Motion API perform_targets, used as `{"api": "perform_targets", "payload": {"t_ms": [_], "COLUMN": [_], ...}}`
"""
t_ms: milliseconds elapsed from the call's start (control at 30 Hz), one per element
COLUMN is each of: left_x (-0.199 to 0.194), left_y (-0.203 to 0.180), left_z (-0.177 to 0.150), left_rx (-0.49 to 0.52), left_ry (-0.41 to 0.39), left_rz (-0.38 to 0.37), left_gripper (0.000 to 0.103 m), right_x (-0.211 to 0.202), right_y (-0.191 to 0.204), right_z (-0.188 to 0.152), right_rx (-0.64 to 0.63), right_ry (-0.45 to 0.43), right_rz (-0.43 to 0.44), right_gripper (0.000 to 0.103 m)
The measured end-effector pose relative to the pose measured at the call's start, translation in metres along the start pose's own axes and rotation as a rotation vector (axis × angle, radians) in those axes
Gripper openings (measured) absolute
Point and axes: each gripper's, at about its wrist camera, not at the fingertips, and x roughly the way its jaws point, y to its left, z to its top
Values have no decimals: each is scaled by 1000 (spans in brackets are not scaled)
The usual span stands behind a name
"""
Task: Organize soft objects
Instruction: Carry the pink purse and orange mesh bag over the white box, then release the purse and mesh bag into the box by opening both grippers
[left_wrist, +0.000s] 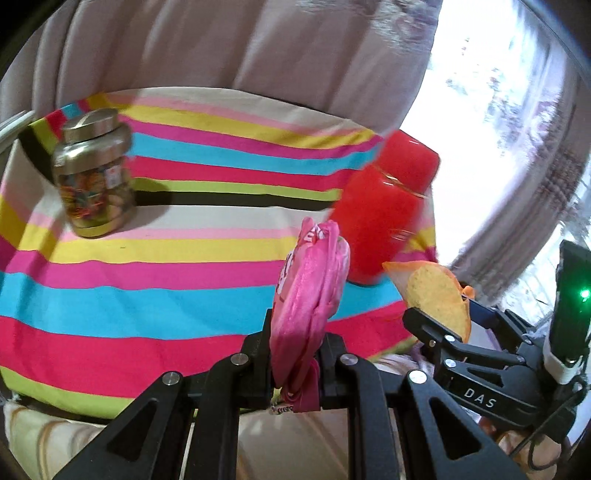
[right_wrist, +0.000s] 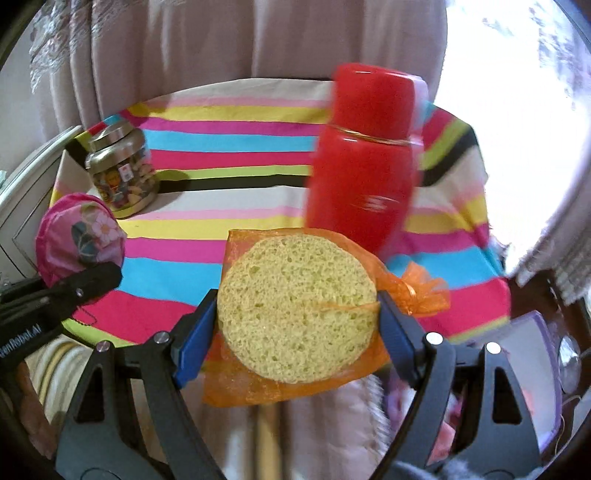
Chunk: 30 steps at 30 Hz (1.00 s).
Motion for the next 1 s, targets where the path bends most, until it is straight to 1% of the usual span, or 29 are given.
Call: {"api": "perform_targets", "payload": {"t_ms": [67,167,300,400,567,767,1000], "left_x": [-1,1,8,14,29,49,73], "left_y": [-20,-47,-86,-115,-157,-198,-240], "left_z": [-5,-13,-26,-34,-49,-63,-76], "left_rx": [35,74,126,165,225,284,345], "left_ry": [3,19,64,96,164,233,294], "left_rz": [-19,-54,-117,-162,-224,-255,-278], "left_gripper": [16,16,16,16,17,17,17], "right_x": [-11,-14,-14,-14,-30,-38,-36], "right_y": [-19,-13,-15,-31,-81,-116,-149], "right_z": [-10,-13,-13,-12,-30,-50,-65], "right_rx": [20,47,90,132,209,234,262], "right_ry": [1,3,4,5,8,19,37], "right_rz": [-26,-64,-113,-158,-240,-328,-418], "right_gripper": [83,83,83,84,84,84,84]}}
